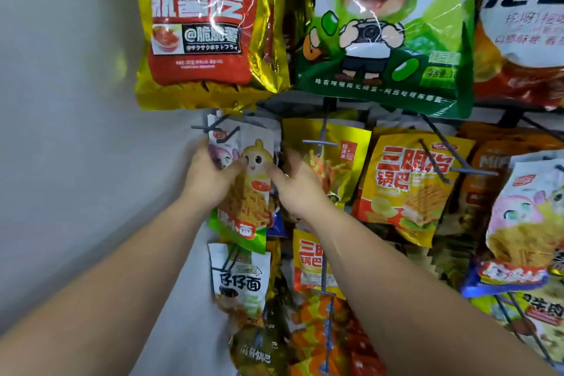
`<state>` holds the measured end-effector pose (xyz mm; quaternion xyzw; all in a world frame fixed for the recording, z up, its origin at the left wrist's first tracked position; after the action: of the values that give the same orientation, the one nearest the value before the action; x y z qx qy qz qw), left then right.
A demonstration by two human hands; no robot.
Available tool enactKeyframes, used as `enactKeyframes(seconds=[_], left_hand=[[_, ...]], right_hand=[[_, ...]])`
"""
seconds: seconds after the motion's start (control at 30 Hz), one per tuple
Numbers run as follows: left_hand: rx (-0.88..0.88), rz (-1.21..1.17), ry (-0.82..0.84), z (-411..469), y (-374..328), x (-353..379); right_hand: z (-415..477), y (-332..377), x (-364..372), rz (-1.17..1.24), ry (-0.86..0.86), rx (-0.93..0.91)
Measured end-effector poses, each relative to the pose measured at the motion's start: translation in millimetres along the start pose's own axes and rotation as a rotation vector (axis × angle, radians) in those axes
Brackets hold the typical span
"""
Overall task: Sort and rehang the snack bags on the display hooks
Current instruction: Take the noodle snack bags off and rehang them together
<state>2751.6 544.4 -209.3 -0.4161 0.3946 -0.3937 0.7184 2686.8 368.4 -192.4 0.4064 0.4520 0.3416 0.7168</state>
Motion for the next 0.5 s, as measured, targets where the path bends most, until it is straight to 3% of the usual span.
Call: enactKeyframes(seconds=[0.23,0.5], left_hand=[[0.004,-0.128,-0.037,1,3,1],[-0.168,-0.266,-0.159,-16,24,-11]], right_hand=[[14,8,23,-0.016,-0.101,-0.042],[-1,6,18,0.017,-0.124,-0.153]])
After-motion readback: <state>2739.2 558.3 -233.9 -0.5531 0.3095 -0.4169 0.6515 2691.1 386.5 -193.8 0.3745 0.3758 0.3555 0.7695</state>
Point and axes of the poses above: each hand's wrist, its own z-axis towards the middle knuckle, its own x-axis out of the palm, y = z × x, the point moved 4 cm from there along z, towards the middle knuckle, and after that the axes turned 11 degrees about -y, right-handed, at the moved point
